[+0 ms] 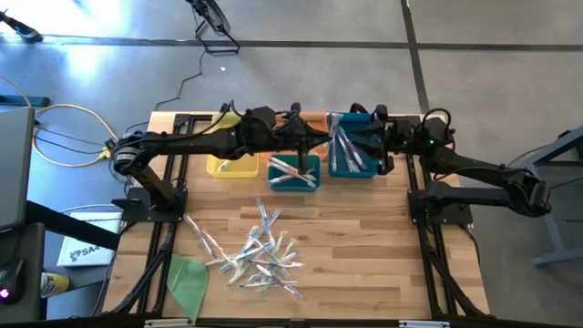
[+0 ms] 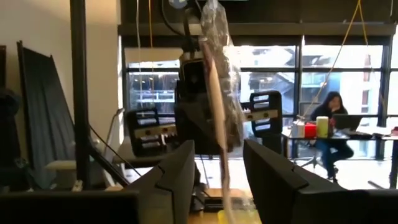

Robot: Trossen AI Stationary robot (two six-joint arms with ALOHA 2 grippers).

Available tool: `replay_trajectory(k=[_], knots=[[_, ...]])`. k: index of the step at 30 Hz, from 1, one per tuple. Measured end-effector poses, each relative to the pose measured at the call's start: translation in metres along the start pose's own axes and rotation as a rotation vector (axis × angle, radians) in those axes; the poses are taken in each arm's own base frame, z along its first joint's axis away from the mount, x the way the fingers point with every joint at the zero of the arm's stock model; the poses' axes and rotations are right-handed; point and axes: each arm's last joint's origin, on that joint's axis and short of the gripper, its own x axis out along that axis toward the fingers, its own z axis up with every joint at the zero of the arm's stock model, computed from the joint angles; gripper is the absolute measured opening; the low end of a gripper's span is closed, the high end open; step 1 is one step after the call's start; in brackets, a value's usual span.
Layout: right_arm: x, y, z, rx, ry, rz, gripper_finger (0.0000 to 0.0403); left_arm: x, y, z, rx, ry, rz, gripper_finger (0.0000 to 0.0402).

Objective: Pick & Place Toothbrushes
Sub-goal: Put the purple toothbrush into the blue bin

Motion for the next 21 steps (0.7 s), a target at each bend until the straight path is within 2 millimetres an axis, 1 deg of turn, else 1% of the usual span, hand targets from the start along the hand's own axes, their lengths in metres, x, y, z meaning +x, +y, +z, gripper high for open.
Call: replay_trajectory(k=[6,10,15,21], knots=[[0.005,0.006,-0.002,-0.039,-0.011,-0.032,0.0194,0.003,-0.001,-0.003,0.0,0.009,-0.003,0.0007],[0.016,0.011,-0.011,-0.015,-0.002,-0.032,0.0229,0.005,-0.001,-0.006,-0.002,0.012,-0.003,0.0007],[0.032,0.012,-0.02,0.005,-0.009,-0.025,0.0237,0.008,-0.002,-0.009,-0.007,0.023,-0.005,0.0007],[0.054,0.012,-0.014,0.013,-0.009,0.001,0.0231,0.011,-0.003,-0.014,-0.023,0.046,-0.01,0.0007]])
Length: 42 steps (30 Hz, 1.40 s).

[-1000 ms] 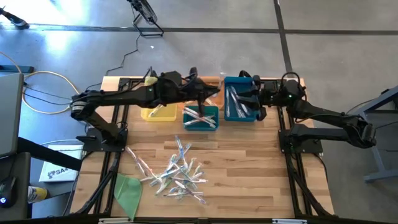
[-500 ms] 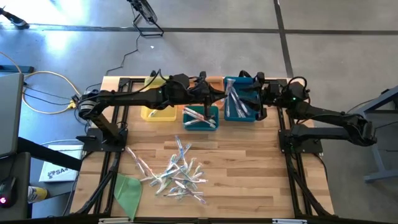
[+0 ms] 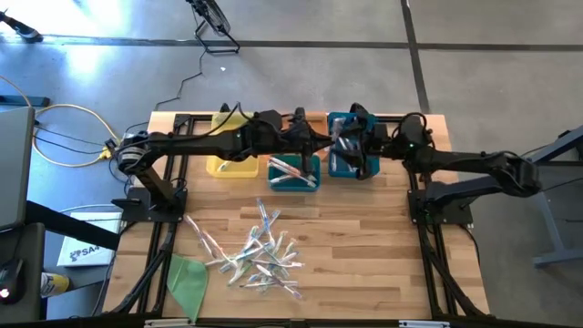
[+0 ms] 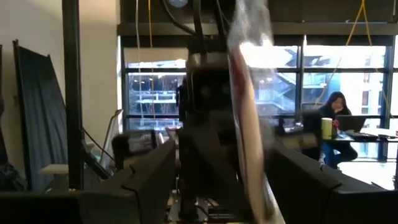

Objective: Pick & Place Toothbrushes
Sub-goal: Put the purple toothbrush into the blue bin

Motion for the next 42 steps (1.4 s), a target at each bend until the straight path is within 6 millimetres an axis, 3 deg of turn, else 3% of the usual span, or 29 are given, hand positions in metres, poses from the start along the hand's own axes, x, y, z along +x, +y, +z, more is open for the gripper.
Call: replay_trajectory(k=[7,22,33,42], knots=[[0.0055,-0.0023,0.0,0.002,0.007,0.0,0.0199,0.0003,-0.0025,-0.0018,-0.003,0.015,-0.008,0.0007],[0.0054,-0.0027,0.0,-0.019,0.006,-0.009,0.0019,0.0006,-0.0027,-0.0027,0.004,0.02,-0.014,0.0007],[0.0054,-0.0024,-0.0007,-0.029,0.014,0.001,0.0018,0.0006,-0.0028,-0.0028,0.0,0.019,-0.023,0.0014],[0.0055,-0.0022,-0.0011,-0.013,0.018,0.006,0.0017,0.0006,-0.0021,-0.0025,0.027,0.016,-0.02,0.0106]])
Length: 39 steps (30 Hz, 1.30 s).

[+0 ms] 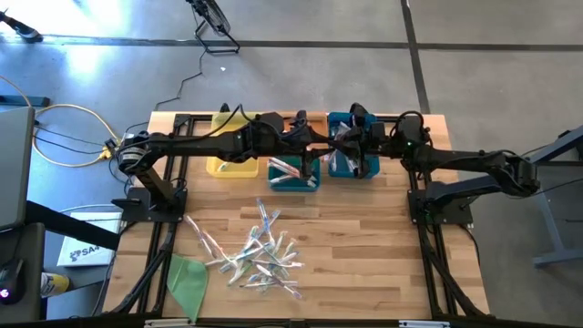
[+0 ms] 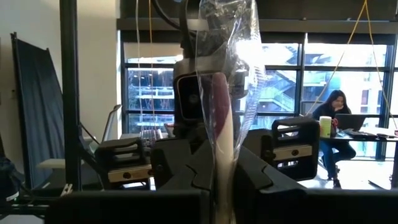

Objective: Pick & Place Toothbrushes
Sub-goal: Put the purple toothbrush into the blue bin

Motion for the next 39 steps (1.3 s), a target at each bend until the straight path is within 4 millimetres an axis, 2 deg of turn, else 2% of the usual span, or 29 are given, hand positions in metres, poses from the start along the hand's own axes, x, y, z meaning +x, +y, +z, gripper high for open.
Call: replay_trajectory(k=[5,11,19,25,32,39], knots=[[0.0,-0.001,0.0,-0.001,0.002,-0.003,0.0017,-0.001,0.0,0.002,0.004,-0.007,0.003,0.014],[-0.009,-0.005,0.006,-0.007,0.02,-0.04,0.0017,-0.012,0.004,0.008,0.008,0.018,0.005,0.0144],[-0.03,-0.015,0.015,0.012,0.11,-0.152,0.0017,-0.03,0.029,0.014,-0.003,0.058,0.065,0.0145],[-0.037,-0.023,0.008,0.103,0.182,-0.253,0.0017,-0.04,0.044,0.018,0.0,0.065,0.101,0.0145],[-0.043,-0.034,-0.003,0.123,0.278,-0.5,0.0017,-0.053,0.066,0.025,0.111,0.052,0.168,0.0145],[-0.039,-0.045,-0.026,0.185,0.351,-0.676,0.0017,-0.069,0.088,0.023,0.161,0.116,0.227,0.0145]])
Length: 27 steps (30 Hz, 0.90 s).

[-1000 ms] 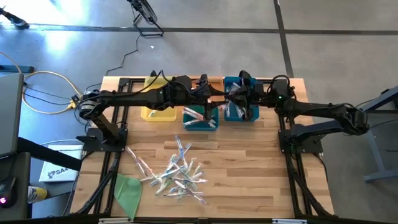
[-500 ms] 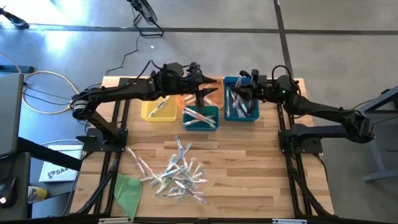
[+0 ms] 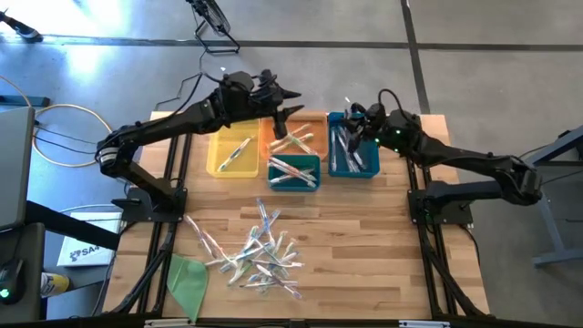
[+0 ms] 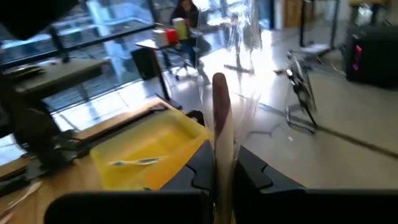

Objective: Pick & Place Toothbrushes
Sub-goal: Put the purple toothbrush into the blue bin

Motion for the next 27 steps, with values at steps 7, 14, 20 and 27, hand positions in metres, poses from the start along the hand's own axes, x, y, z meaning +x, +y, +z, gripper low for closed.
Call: replay_trajectory(k=[7,14,20,27], knots=[[0.018,-0.005,-0.016,0.09,0.047,-0.104,0.0017,-0.008,0.012,-0.01,0.028,0.109,0.005,0.0145],[0.031,-0.01,-0.03,0.143,0.093,-0.184,0.0017,-0.009,0.015,-0.013,0.083,0.125,0.007,0.0145],[0.046,-0.014,-0.045,0.188,0.127,-0.205,0.0017,-0.019,0.016,-0.005,0.143,0.102,0.014,0.0145],[0.063,-0.02,-0.069,0.208,0.19,-0.274,0.0017,-0.04,0.02,0.006,0.216,0.104,0.069,0.0145]])
